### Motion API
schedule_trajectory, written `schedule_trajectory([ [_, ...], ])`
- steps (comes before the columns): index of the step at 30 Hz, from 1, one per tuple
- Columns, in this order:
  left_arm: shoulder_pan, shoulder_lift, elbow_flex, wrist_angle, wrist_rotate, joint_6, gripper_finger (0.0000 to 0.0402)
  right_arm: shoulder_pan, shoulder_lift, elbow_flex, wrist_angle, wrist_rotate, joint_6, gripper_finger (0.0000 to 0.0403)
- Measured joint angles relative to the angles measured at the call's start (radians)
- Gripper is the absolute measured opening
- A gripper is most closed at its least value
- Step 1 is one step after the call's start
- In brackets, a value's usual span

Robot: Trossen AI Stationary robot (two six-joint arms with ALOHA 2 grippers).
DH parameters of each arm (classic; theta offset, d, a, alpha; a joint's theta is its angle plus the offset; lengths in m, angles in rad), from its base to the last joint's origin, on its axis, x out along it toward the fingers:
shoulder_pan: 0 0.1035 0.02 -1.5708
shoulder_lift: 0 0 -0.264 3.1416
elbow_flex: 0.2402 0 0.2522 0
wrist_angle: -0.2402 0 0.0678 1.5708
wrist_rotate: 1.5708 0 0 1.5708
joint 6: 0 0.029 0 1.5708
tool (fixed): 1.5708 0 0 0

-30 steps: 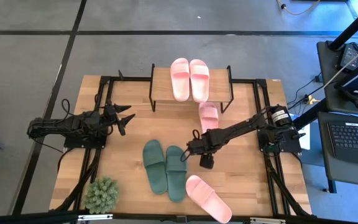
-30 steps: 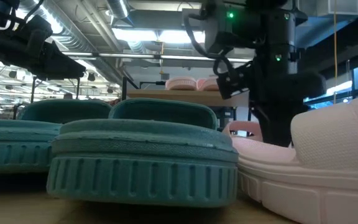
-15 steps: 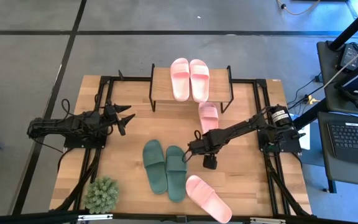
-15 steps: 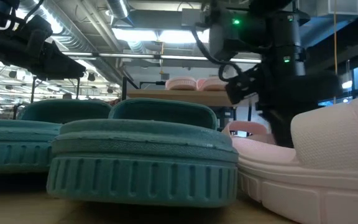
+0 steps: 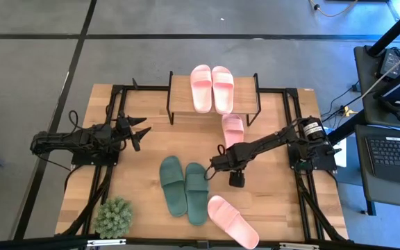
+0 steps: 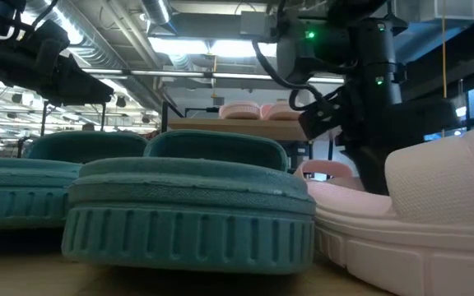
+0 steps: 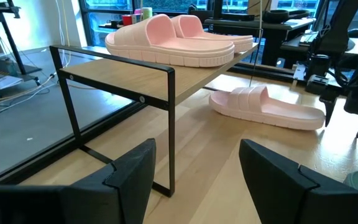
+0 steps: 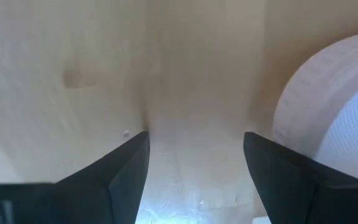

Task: Pick and place slides into the shelf
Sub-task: Put the pink slide under the shelf

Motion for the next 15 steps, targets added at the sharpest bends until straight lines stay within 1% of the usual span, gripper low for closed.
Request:
schedule_trajectory([
  [6,0.000,0.000,0.000,0.000,0.000,0.001,0.0224,-0.038,0.000,0.000,0.002,0.068,-0.001,0.0261],
  [11,0.000,0.000,0.000,0.000,0.000,0.001,0.0224,-0.082,0.000,0.000,0.003,0.080,-0.006,0.0261],
  [15,0.000,0.000,0.000,0.000,0.000,0.001,0.0225,-0.124,-0.001,0.000,0.016,0.087,-0.053,0.0261],
])
